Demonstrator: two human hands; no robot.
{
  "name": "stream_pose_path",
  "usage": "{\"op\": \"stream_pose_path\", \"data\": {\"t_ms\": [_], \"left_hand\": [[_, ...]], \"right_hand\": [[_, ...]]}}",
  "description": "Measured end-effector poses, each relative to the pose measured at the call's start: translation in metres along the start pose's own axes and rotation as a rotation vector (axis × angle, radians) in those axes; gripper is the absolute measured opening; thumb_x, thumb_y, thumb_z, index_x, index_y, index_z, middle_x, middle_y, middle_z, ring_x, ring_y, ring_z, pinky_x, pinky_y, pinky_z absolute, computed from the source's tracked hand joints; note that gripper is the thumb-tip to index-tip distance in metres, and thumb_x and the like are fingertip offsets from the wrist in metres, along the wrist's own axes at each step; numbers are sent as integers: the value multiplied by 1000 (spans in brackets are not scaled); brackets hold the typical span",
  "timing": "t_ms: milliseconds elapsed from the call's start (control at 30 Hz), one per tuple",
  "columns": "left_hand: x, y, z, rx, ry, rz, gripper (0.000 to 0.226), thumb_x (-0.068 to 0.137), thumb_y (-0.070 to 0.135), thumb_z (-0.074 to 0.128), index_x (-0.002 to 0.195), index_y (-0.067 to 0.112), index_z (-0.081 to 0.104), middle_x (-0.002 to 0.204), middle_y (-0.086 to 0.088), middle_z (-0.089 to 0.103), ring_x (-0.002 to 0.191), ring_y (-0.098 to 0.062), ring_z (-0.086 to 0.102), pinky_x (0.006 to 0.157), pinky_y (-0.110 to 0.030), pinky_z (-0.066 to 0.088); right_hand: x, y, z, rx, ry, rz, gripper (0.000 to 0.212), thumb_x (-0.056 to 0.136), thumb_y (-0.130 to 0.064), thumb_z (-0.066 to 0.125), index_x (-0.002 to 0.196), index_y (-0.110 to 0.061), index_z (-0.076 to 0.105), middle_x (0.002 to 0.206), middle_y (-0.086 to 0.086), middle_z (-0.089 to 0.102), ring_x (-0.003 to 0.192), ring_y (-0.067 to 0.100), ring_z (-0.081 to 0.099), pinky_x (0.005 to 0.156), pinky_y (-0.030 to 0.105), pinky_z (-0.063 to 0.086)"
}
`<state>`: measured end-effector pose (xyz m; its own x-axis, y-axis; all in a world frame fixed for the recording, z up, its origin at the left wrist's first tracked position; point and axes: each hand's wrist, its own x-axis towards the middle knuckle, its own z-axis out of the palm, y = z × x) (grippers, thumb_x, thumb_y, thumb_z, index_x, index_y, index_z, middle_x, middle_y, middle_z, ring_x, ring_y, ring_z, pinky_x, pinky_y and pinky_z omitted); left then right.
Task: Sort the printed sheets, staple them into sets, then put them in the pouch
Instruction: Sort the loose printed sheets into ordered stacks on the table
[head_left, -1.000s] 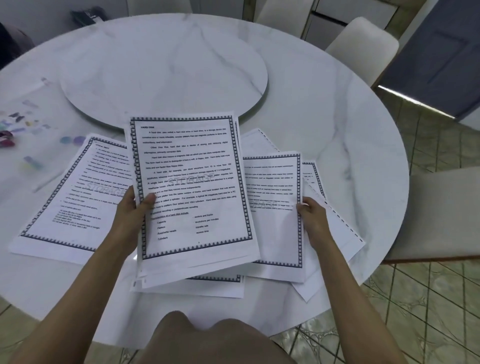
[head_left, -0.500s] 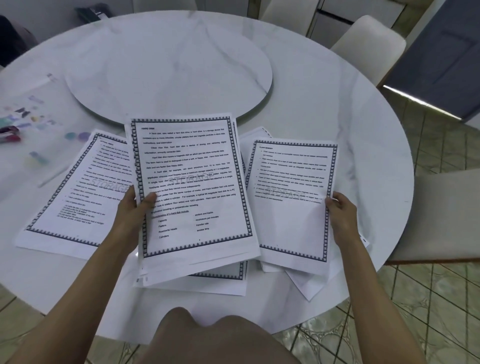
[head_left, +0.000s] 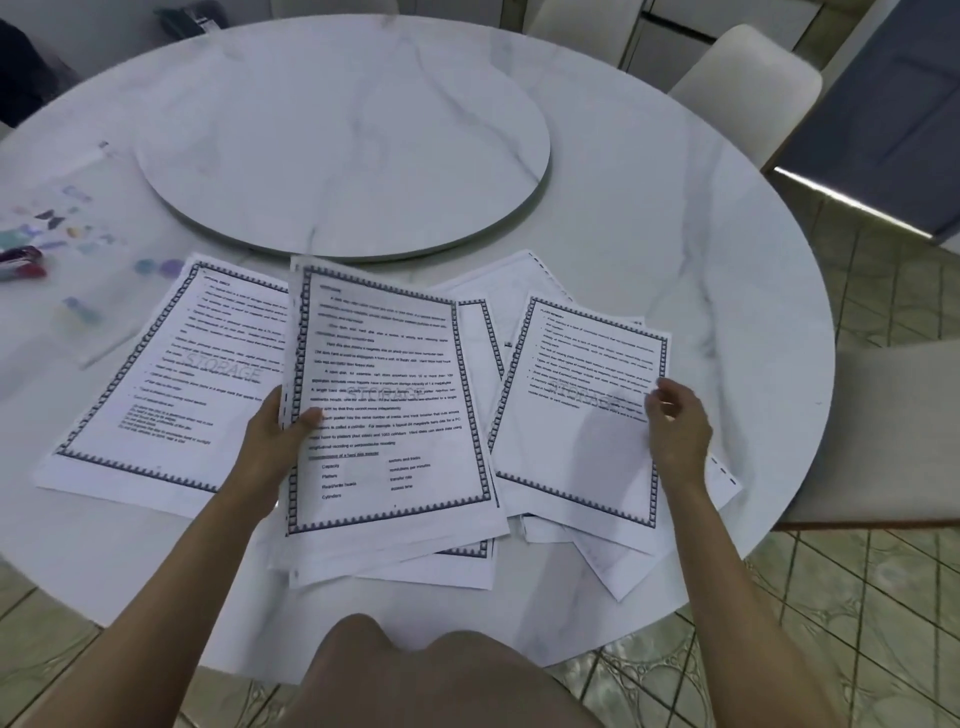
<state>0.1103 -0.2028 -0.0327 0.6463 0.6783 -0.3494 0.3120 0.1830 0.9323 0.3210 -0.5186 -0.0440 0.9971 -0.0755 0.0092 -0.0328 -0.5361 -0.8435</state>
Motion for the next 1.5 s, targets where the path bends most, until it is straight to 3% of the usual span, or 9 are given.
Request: {"op": "stream_pose_path", "data": {"t_ms": [133,333,433,633,733,933,1167,1333,1500], "left_hand": [[-3,13,5,-52,-73,50,25,92,10,51,114,23,53,97,10,61,74,2,66,60,-12,51],[0,23,12,-89,-106,7,21,86,14,60,104,23,57,87,10,71,78,-4,67,69,-23,56],[1,21,15,-106,-133,-20,17,84,17,62,100,23,59,81,8,73,77,-8,69,62,-25,57],[0,15,17,-91,-149,-103,60,88,40,55,140,16,38,139,-4,49,128,-24,45,109,-48,33],[4,6,16,4,-95,-100,56,92,34,53,140,10,37,143,-7,45,131,-25,41,111,-47,31],[4,-2,20,69,-59,-64,11,96,16,47,97,18,58,100,5,63,101,-20,56,93,-34,42],[2,-7,16,102,-19,-58,29,97,16,45,123,9,54,112,-2,59,110,-23,55,103,-43,41],[1,-10,15,111,-16,-71,30,97,16,45,125,9,52,119,-5,59,115,-26,54,104,-43,40],[3,-13,12,122,15,-87,33,97,20,44,126,7,52,129,-9,57,120,-26,52,106,-45,38]], "right_hand": [[-20,-27,29,126,-334,19,30,90,-15,59,119,-8,57,101,5,64,93,16,57,93,34,48],[-48,-61,67,202,-619,92,34,86,-28,64,114,-12,57,98,-2,63,90,11,59,84,24,49],[-48,-63,71,202,-565,90,13,87,-21,64,93,-9,62,80,2,62,76,17,57,79,31,50],[-43,-54,63,206,-454,118,13,85,-18,65,73,-18,62,70,-5,60,65,10,55,65,18,45],[-40,-47,57,172,-356,104,29,87,-17,63,60,-17,52,58,-4,48,54,10,40,52,10,34],[-16,-33,28,214,-190,97,17,88,-18,60,83,-2,61,75,15,57,73,18,49,71,31,42],[20,-18,-20,231,-47,104,8,89,-17,60,82,-19,63,80,7,64,84,21,58,84,37,51],[23,-14,-33,322,-78,160,13,90,-13,58,83,-22,64,64,-15,69,64,0,63,68,15,55],[19,-13,-32,376,-101,218,14,90,-11,58,85,-22,64,67,-15,71,66,2,65,68,17,56]]}}
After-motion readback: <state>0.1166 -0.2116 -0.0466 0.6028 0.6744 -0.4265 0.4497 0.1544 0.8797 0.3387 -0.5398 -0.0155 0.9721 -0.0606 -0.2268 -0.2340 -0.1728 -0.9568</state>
